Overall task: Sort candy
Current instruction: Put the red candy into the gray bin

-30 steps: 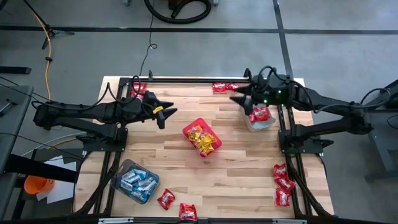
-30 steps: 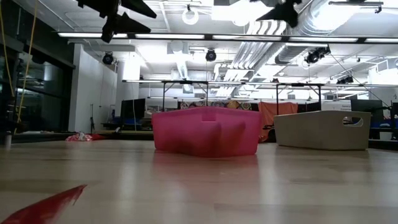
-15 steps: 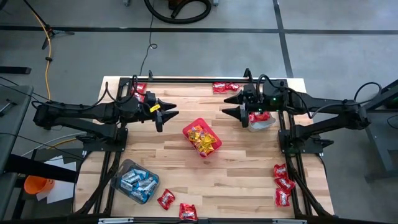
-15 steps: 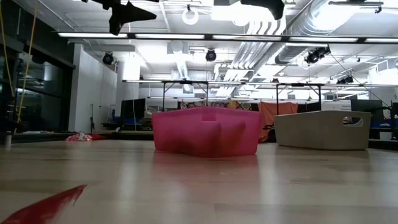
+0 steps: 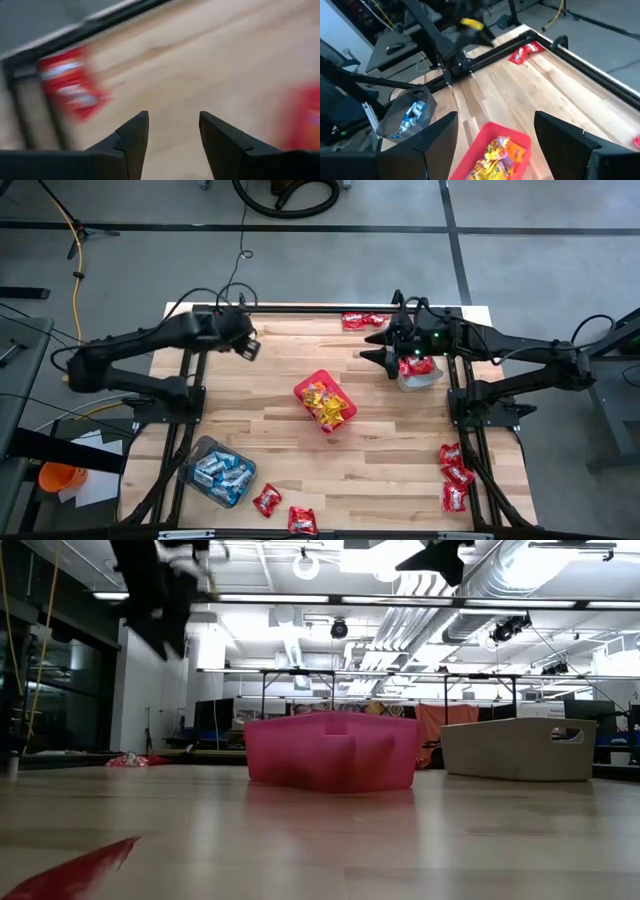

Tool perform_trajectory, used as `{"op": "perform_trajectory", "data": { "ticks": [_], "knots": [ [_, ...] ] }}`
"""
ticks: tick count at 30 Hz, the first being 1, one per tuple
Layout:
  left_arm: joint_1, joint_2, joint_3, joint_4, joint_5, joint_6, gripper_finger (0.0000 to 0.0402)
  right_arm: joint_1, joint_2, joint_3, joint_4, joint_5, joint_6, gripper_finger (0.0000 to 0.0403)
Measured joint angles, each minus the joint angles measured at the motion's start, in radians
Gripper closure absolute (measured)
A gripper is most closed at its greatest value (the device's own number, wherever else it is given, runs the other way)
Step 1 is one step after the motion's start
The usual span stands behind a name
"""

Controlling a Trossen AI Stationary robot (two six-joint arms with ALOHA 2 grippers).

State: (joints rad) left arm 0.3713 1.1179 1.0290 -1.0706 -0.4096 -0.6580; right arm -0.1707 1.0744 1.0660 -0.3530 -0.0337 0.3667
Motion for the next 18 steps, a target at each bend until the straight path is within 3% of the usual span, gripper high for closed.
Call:
{"op": "perform_trajectory", "data": {
  "ticks": [7, 12, 18],
  "knots": [
    [0.284, 0.109, -0.095, 0.02, -0.007, 0.03, 0.0241, -0.001, 0.0, 0.0, -0.013, 0.0, 0.05, 0.0146],
    [0.417, 0.163, -0.208, 0.183, -0.078, 0.024, 0.0241, -0.001, 0.0, 0.0, -0.008, 0.0, 0.105, 0.0146],
    [0.521, 0.177, -0.362, 0.47, -0.048, -0.047, 0.0241, 0.003, 0.0, 0.0, -0.005, 0.003, 0.156, 0.0146]
  ]
}}
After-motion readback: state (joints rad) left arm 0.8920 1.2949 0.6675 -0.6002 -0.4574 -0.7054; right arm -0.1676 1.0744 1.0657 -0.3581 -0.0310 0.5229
